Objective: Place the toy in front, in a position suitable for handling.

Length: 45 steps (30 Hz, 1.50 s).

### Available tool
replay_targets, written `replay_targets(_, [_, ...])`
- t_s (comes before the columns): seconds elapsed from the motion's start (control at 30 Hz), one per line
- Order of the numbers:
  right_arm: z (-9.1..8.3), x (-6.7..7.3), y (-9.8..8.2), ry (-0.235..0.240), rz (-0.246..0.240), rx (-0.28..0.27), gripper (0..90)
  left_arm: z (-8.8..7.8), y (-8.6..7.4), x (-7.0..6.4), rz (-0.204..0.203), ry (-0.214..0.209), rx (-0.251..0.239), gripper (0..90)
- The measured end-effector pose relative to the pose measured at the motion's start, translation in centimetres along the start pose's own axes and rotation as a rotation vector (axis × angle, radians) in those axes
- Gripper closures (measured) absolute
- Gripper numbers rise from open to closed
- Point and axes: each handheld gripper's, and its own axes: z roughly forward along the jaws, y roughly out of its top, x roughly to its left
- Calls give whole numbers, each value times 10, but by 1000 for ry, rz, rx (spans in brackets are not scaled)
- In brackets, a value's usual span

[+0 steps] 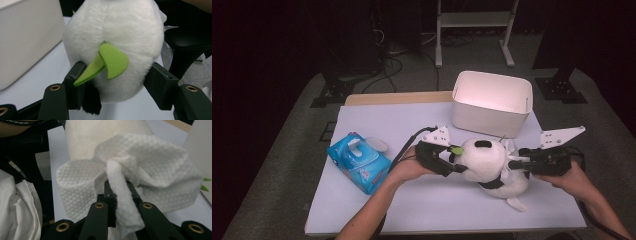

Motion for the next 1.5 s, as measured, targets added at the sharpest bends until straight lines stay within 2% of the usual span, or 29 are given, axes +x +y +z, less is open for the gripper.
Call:
replay_targets(0.23, [21, 2, 9, 45, -10, -29, 831, -32, 13, -4, 18, 30, -11, 388])
replay_targets(0.3, [26, 3, 11, 55, -17, -25, 831, -37, 16, -6, 25, 40, 4, 388])
replay_targets(0.4, [27, 3, 11, 58, -19, -18, 831, -36, 15, -5, 21, 38, 18, 380])
replay_targets(0.57, [10, 4, 12, 43, -10, -44, 831, -30, 19, -5, 31, 32, 22, 367])
replay_targets(0.77, [-6, 7, 33, 12, -57, -40, 830, -21, 29, -7, 56, 25, 40, 358])
replay_targets(0.97, [-9, 11, 57, 0, -106, -37, 830, -11, 37, -8, 73, 24, 58, 352])
replay_targets(1.07, [-9, 10, 58, -1, -104, -29, 830, -9, 37, -7, 73, 19, 58, 347])
replay_targets(1.17, [-5, 9, 51, -20, -100, 11, 831, -6, 36, -7, 67, 19, 51, 309])
replay_targets(1.27, [-6, 5, 44, -15, -76, -6, 832, -5, 33, -5, 66, 21, 37, 263])
replay_targets(1.33, [-7, 5, 41, -19, -73, -16, 832, -4, 25, -1, 42, 19, 65, 214])
replay_targets(1.4, [-8, 7, 40, -25, -75, -16, 832, -2, 14, 4, 11, 7, 73, 198])
replay_targets(1.43, [-8, 7, 40, -24, -77, -14, 831, -2, 11, 5, -11, -3, 57, 203])
replay_targets(1.5, [-7, 6, 39, -25, -76, -13, 832, 0, 9, 5, -11, -11, 36, 224])
